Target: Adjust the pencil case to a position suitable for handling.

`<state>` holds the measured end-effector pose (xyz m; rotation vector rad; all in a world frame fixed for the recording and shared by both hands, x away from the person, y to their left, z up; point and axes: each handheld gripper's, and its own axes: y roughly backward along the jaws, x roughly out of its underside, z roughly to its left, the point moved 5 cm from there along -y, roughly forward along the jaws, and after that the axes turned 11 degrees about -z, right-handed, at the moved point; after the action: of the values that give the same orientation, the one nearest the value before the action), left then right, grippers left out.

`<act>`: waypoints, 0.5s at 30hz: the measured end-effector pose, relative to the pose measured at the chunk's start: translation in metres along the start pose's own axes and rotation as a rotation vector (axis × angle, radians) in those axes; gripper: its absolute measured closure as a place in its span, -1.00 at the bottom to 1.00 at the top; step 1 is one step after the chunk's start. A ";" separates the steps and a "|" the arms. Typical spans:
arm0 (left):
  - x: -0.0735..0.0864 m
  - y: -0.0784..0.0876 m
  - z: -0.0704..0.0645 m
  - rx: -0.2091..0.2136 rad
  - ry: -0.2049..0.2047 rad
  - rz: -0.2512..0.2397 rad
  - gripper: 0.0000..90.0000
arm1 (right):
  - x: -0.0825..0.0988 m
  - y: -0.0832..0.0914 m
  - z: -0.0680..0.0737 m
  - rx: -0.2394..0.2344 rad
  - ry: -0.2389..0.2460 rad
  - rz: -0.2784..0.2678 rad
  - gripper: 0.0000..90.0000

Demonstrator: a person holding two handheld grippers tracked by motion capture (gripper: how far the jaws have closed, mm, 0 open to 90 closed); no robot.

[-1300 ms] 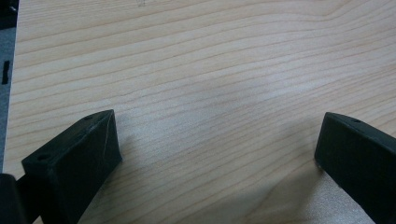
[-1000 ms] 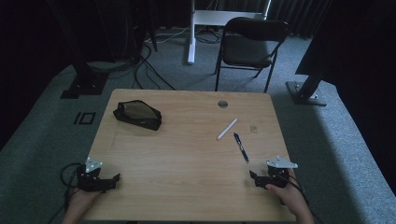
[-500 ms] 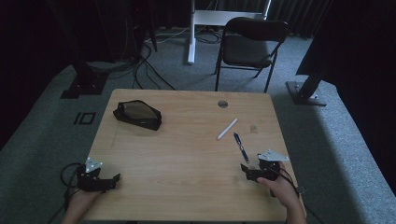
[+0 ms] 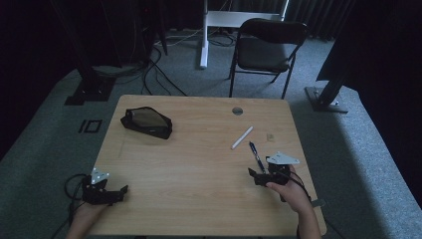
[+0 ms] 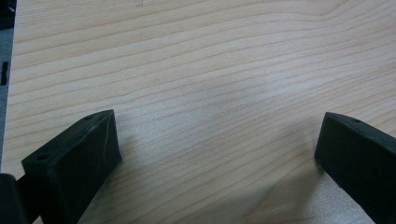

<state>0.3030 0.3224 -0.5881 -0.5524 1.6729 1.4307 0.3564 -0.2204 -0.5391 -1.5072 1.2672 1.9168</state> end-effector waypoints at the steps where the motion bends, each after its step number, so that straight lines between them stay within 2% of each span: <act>1: 0.000 0.000 0.000 0.000 0.000 0.000 -1.00 | -0.002 -0.002 0.001 -0.009 0.003 -0.006 -0.72; 15: 0.000 0.000 0.000 0.000 0.000 0.000 -1.00 | -0.018 -0.022 0.015 -0.040 0.027 -0.010 -0.70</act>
<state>0.3030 0.3225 -0.5881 -0.5517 1.6728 1.4311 0.3709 -0.1931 -0.5318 -1.5613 1.2378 1.9323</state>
